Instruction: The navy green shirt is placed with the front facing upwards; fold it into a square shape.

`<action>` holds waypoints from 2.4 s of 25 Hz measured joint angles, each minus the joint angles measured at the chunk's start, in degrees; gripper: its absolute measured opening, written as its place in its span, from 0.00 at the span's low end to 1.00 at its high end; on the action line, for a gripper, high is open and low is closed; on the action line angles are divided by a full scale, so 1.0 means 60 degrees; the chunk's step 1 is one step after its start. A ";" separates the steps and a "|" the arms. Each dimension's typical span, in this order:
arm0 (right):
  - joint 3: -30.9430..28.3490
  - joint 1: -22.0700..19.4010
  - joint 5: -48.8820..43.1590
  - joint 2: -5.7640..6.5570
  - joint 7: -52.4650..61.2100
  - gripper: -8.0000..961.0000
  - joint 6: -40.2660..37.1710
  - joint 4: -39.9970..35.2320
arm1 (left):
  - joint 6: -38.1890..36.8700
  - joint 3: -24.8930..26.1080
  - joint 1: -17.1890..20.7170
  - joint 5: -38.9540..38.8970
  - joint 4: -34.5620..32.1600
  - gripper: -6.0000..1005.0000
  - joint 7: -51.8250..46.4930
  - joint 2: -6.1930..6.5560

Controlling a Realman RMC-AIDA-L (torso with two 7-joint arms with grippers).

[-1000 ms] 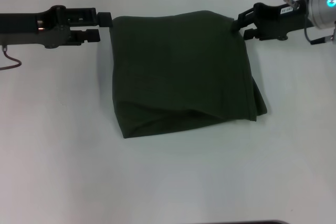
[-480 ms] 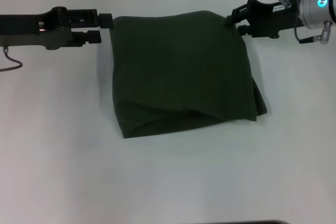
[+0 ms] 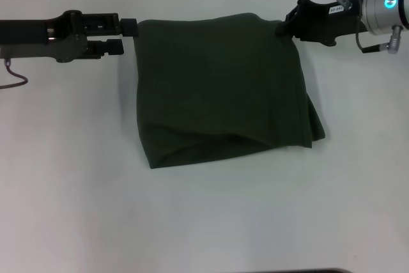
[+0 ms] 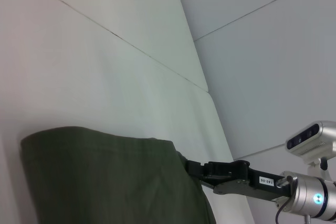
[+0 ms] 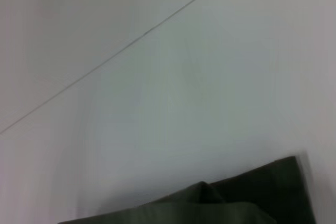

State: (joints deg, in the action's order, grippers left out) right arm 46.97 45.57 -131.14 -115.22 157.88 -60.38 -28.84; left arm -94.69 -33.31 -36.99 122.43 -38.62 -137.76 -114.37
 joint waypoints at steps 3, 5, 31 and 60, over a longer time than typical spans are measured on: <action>-0.0016 0.0014 0.0002 0.0001 -0.0001 0.16 -0.0026 -0.0053 | 0.0004 0.0013 0.0006 0.0000 0.0003 0.73 0.0011 0.0014; -0.0030 0.0010 0.0004 0.0016 0.0004 0.09 -0.0066 -0.0080 | 0.0006 0.0018 0.0011 0.0000 0.0006 0.73 0.0012 0.0021; 0.0163 -0.0038 0.0661 0.0063 -0.0371 0.03 0.0480 -0.0266 | 0.0004 0.0014 -0.0014 -0.0005 0.0022 0.73 0.0023 0.0034; 0.0068 -0.0131 0.0727 0.0220 -0.0325 0.28 0.0661 -0.0145 | 0.0005 0.0030 0.0024 -0.0015 0.0036 0.73 0.0016 0.0034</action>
State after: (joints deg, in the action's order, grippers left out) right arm 47.37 44.79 -126.78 -113.90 155.93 -56.41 -29.71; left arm -94.66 -33.13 -36.84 122.34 -38.40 -137.67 -114.17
